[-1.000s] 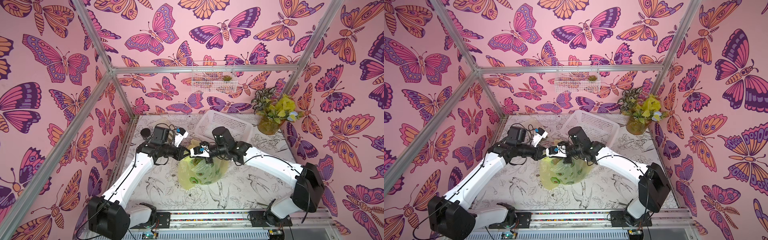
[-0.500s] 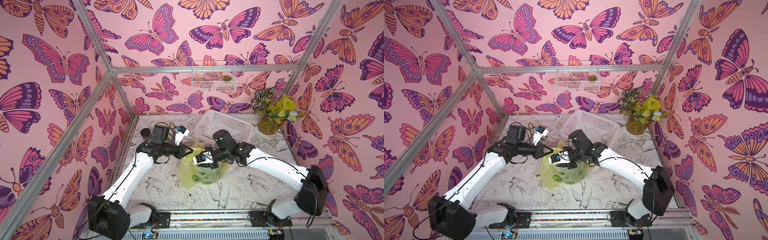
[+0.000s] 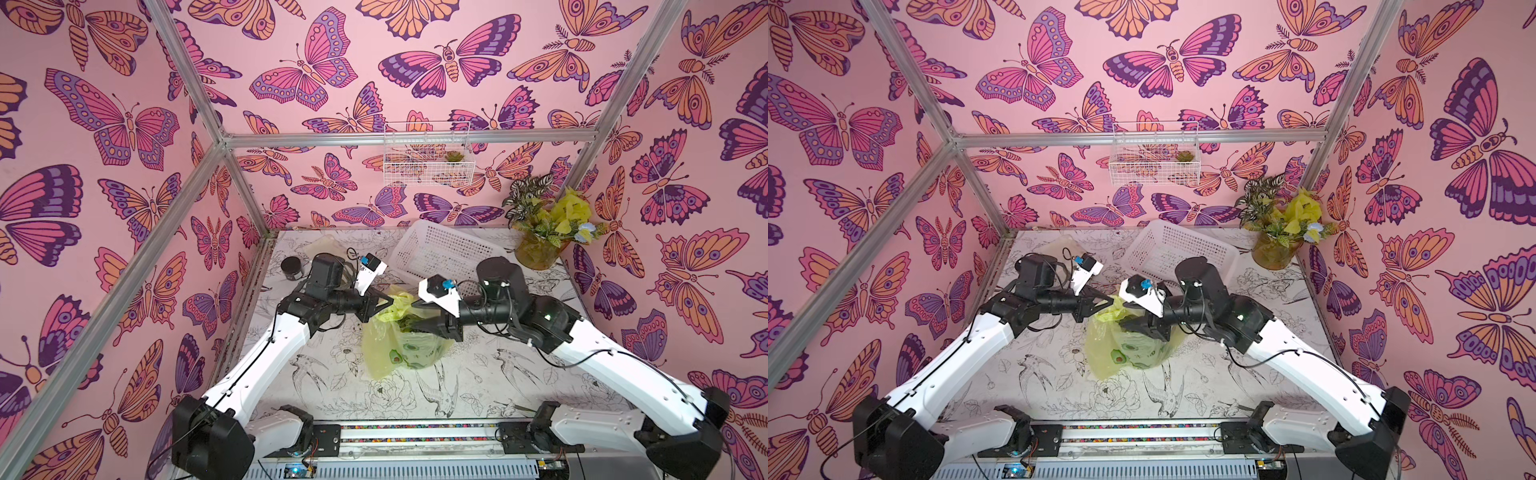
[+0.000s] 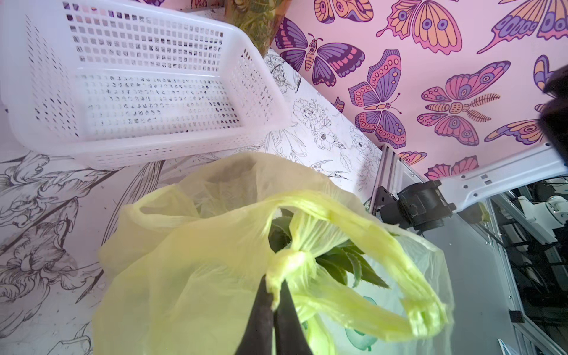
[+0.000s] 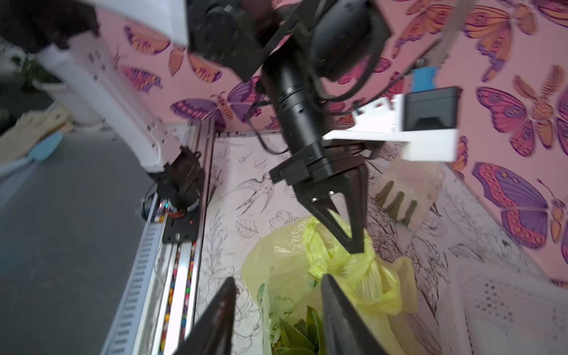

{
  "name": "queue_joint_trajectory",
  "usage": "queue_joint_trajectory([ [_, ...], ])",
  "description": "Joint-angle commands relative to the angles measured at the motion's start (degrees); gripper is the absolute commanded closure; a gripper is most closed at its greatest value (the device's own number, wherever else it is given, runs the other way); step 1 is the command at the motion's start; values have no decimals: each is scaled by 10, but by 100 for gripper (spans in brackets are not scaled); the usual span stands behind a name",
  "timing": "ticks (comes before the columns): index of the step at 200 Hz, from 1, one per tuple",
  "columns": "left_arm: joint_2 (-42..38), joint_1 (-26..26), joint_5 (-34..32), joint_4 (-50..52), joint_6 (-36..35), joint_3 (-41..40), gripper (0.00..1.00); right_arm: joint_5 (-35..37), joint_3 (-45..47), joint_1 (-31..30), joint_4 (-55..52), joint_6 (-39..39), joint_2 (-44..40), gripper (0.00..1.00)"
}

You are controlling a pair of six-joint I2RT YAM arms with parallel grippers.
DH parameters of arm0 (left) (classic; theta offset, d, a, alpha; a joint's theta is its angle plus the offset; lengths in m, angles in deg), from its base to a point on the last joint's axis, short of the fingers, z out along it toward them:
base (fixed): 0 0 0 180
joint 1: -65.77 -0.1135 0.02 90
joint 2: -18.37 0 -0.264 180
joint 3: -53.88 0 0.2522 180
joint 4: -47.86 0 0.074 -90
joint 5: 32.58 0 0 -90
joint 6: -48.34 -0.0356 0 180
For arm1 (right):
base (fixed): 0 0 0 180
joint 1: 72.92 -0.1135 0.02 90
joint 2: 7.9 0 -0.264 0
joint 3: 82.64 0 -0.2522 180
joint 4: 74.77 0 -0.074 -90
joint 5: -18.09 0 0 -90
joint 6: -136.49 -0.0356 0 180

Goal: Place the pineapple into a plastic bag & tie a knot
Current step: Cross the plastic bag at the center of the board.

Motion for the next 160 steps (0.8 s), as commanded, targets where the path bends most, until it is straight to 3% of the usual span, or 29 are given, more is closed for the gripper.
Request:
queue_joint_trajectory([
  [1, -5, 6, -8, -34, -11, -14, 100, 176, -16, -2, -6, -282, 1, 72],
  [15, -6, 9, -11, -40, -11, -16, 100, 250, -44, -2, -38, -411, 3, 75],
  [31, -7, 13, -14, -46, -10, -18, 100, 300, -81, -2, -68, -555, 15, 88],
  [81, -6, 21, -25, -49, -15, -21, 100, 198, -145, -3, -27, -794, 96, 91],
  [116, -5, 24, -40, -50, -14, -19, 100, 177, -199, -16, -151, -913, 153, 89],
  [160, -6, 29, -45, -55, -14, -24, 100, 161, -180, -38, -146, -992, 178, 78],
])
